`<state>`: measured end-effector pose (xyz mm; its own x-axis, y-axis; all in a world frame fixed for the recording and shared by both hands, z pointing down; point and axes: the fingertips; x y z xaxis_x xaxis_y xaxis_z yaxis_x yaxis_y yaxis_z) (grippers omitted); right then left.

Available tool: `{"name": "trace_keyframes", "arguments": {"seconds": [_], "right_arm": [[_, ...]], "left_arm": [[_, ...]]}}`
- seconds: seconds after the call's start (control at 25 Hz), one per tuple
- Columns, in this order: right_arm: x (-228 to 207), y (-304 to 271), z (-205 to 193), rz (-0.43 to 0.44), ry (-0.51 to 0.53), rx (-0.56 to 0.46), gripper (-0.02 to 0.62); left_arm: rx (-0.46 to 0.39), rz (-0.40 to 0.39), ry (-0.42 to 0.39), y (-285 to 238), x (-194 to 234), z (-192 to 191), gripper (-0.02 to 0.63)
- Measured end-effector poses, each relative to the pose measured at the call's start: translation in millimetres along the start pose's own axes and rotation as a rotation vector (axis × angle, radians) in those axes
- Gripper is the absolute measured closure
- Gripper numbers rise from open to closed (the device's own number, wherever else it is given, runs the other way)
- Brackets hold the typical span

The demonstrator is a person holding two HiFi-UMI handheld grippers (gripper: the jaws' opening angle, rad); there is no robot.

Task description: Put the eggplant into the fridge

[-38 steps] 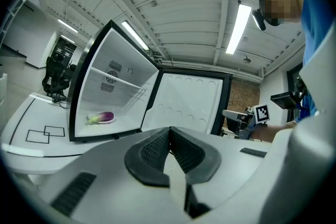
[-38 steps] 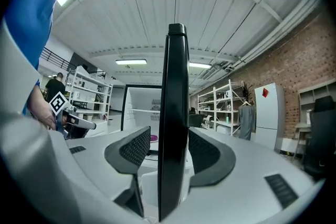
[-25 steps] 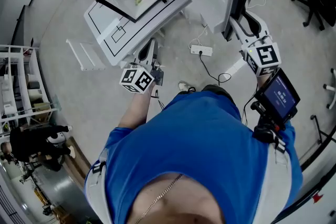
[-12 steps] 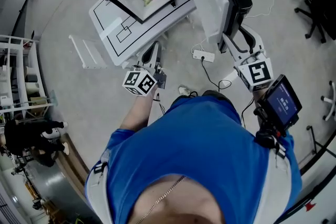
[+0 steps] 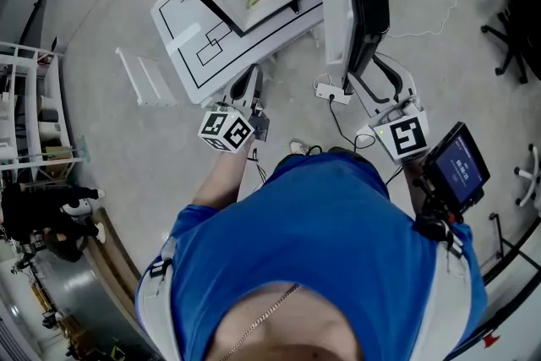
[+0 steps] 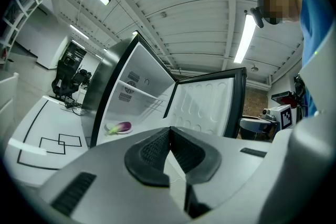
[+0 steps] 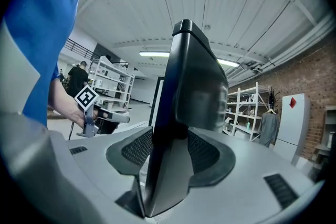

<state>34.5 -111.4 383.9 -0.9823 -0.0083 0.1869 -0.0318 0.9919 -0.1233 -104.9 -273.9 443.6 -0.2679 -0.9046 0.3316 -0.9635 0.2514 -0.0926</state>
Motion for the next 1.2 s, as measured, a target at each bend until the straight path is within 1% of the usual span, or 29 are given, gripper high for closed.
{"name": "trace_keyframes", "arguments": {"seconds": [0.2, 0.4, 0.48, 0.8, 1.2], "right_arm": [[26, -13, 17, 0.059, 0.017, -0.011, 0.403], [44, -31, 39, 0.106, 0.103, -0.022, 0.405], [51, -37, 48, 0.126, 0.113, -0.029, 0.403], [67, -93, 46, 0.187, 0.120, -0.049, 0.403], [83, -146, 57, 0.225, 0.140, -0.054, 0.405]], "left_arm": [[-0.014, -0.006, -0.002, 4, 3, 14, 0.598], [-0.030, 0.004, -0.001, 12, 12, 29, 0.598], [-0.035, 0.008, 0.001, 16, 15, 35, 0.598], [-0.049, 0.044, 0.006, 18, 59, 35, 0.597], [-0.078, 0.095, 0.018, 40, 94, 46, 0.598]]}}
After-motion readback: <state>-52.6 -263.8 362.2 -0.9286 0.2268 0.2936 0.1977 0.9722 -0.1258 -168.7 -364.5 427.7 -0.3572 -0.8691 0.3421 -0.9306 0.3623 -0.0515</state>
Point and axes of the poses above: the fingertips, and each gripper's own axes: y backward along the fingers, x to its left, z out of its top, and after that the axes turned 3 degrees about x, right-handed
